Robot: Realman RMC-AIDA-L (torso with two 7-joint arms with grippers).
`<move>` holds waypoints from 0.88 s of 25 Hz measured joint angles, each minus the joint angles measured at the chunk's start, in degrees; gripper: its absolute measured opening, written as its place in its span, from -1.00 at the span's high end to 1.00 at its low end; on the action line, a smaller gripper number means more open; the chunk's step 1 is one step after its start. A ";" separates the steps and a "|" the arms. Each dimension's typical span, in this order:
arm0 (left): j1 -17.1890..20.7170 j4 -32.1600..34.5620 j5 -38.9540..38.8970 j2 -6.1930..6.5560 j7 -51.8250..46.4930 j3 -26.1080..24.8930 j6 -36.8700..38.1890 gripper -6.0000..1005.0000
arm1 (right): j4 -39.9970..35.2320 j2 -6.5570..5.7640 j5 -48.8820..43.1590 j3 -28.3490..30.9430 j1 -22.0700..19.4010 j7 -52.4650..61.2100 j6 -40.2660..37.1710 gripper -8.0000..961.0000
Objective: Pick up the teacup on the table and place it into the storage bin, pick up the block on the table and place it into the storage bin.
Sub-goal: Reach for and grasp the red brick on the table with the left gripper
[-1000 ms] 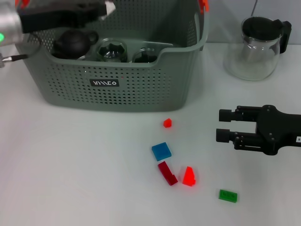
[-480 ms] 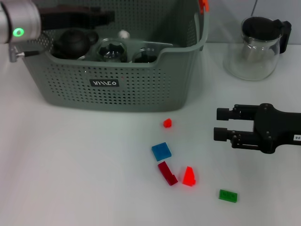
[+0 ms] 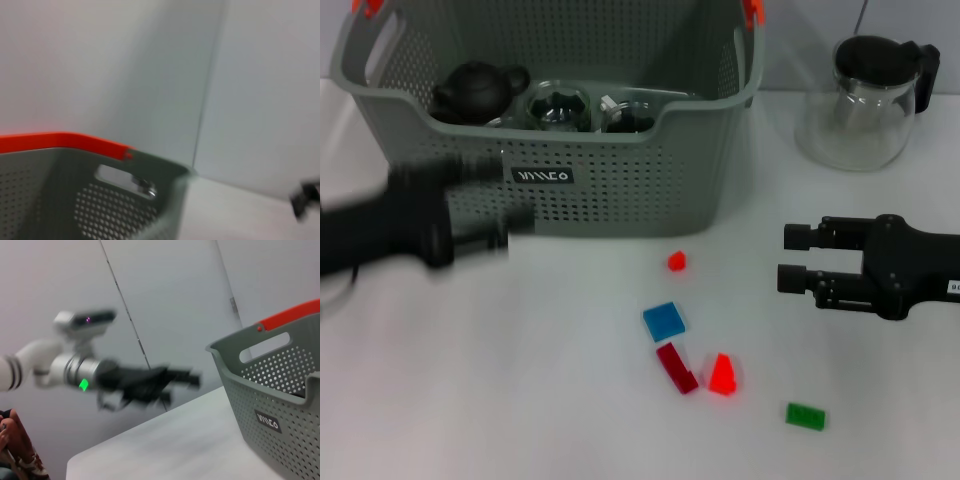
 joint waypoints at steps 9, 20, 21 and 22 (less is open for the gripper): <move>3.47 -17.18 2.85 -2.25 24.78 7.50 -6.17 -0.48 | 0.07 0.26 0.10 0.19 0.75 0.29 0.16 -0.37; -4.38 -29.36 2.23 -2.37 24.64 20.48 -21.96 -0.48 | 0.09 0.25 0.12 0.64 0.62 0.40 0.23 -0.37; -4.83 -29.70 1.97 -2.37 24.70 20.90 -22.55 -0.48 | 0.09 0.28 0.13 0.63 0.66 0.40 0.23 -0.37; -5.26 -30.10 1.54 -2.37 24.82 21.35 -23.29 -0.48 | 0.09 0.28 0.13 0.63 0.68 0.40 0.23 -0.37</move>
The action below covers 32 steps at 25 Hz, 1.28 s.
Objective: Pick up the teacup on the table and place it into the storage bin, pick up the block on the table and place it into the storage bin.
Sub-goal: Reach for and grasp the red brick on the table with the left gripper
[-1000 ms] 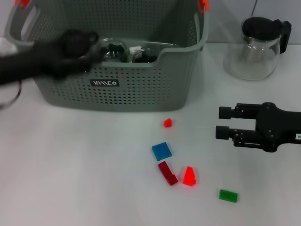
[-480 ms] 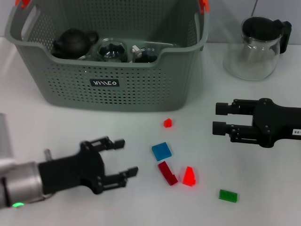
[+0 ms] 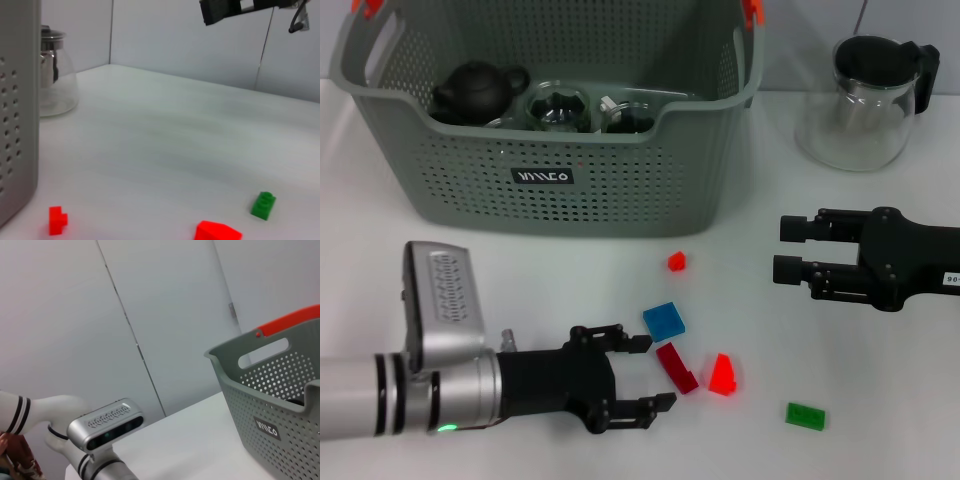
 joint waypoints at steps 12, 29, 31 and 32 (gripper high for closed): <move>-1.07 -3.89 -7.66 -0.06 8.14 4.64 -5.09 -0.65 | 0.00 -0.02 0.00 0.18 -0.03 0.00 -0.09 -0.37; -2.24 -6.10 -9.20 -0.06 10.07 6.61 -5.91 -0.69 | 0.00 -0.02 0.00 0.17 -0.31 -0.03 -0.09 -0.37; -2.97 -7.03 -9.46 -0.06 10.10 6.62 -6.63 -0.69 | 0.00 -0.02 0.00 0.17 -0.35 -0.02 -0.10 -0.37; -3.36 -7.59 -9.54 -0.06 10.13 6.64 -7.05 -0.69 | 0.00 -0.02 0.00 0.18 -0.37 -0.02 -0.13 -0.37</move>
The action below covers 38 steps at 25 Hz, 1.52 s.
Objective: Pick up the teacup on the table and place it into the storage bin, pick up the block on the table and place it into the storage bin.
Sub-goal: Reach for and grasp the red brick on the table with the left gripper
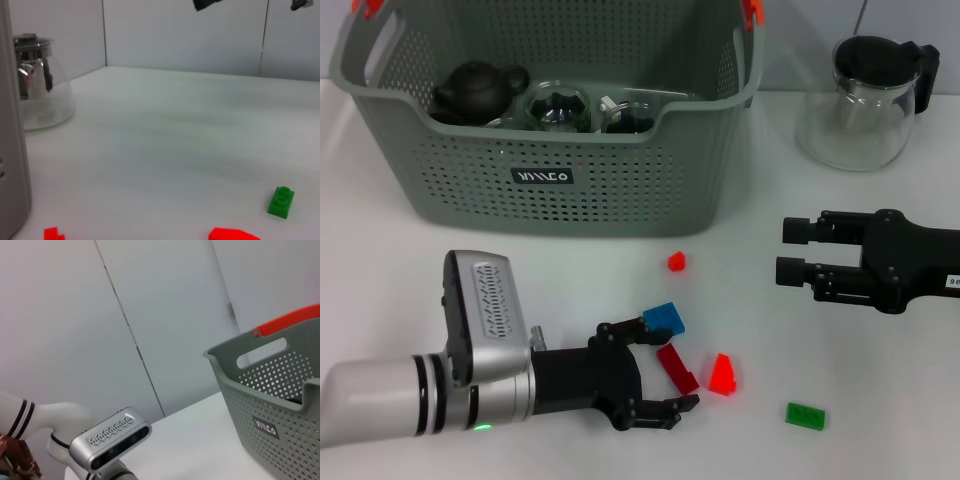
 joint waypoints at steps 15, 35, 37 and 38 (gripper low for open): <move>-1.91 -1.20 -0.19 0.00 0.68 0.61 -1.04 -0.68 | 0.00 0.00 -0.02 0.00 -0.16 -0.22 0.01 -0.37; -2.98 -2.81 -0.59 0.04 1.59 0.88 -2.14 -0.62 | 0.00 -0.07 -0.01 0.09 -0.34 -0.15 -0.19 -0.37; -2.98 -2.72 -0.56 0.09 1.55 1.22 -2.19 -0.53 | 0.00 -0.08 0.00 0.09 -0.34 -0.12 -0.25 -0.37; -2.89 -2.69 -0.56 0.11 1.52 1.38 -2.08 -0.48 | 0.00 -0.09 0.00 0.11 -0.34 -0.12 -0.28 -0.37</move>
